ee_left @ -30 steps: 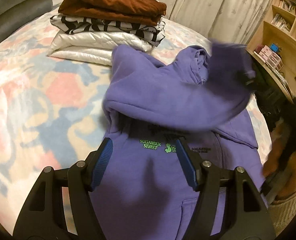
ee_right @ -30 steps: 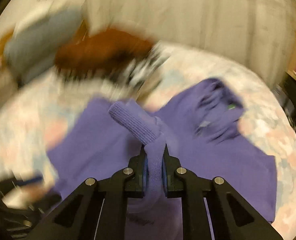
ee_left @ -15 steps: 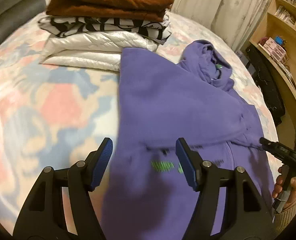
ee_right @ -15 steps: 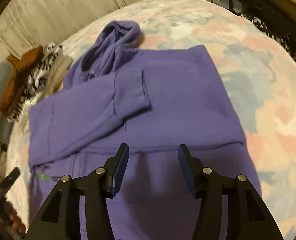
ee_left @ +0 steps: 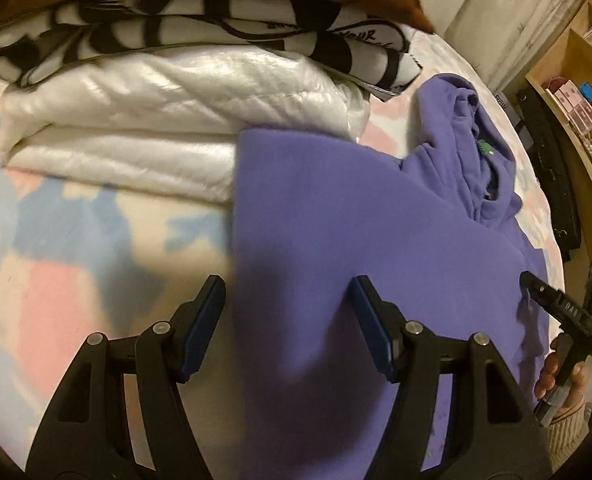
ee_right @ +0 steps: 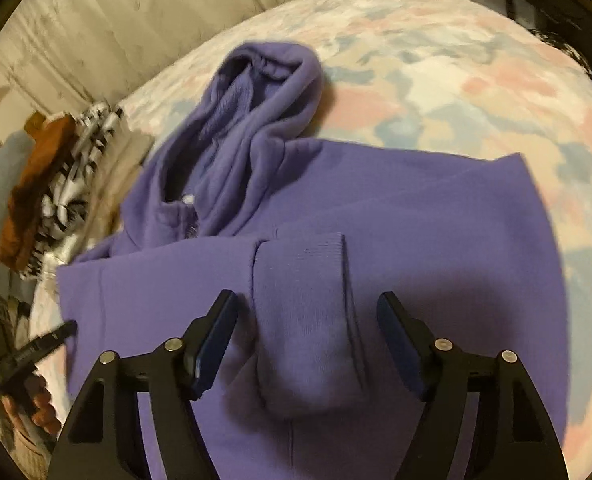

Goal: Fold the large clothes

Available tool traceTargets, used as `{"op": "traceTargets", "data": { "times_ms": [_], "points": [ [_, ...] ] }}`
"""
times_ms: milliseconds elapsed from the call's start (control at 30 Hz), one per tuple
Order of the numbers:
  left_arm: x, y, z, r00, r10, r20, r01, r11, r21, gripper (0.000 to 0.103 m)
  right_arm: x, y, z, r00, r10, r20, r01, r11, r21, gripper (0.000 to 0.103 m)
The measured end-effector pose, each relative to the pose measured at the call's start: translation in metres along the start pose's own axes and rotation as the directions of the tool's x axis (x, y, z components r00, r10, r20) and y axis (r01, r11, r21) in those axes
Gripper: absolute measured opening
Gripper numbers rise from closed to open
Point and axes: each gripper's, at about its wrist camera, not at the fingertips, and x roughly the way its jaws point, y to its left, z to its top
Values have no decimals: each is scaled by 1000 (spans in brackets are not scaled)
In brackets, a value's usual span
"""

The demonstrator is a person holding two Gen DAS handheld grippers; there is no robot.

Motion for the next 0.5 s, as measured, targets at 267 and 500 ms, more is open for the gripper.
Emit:
{"op": "traceTargets", "data": {
  "times_ms": [267,500],
  "points": [
    [-18,-30,-4,978,80,191,-91,994,52,16,-25,42,-2,980,24,198,15,982,-190,18],
    [3,-40,-11,961,175,214,-205,970,127,23,17,35,-6,990,-102,93,118,973,-196,34]
  ]
}}
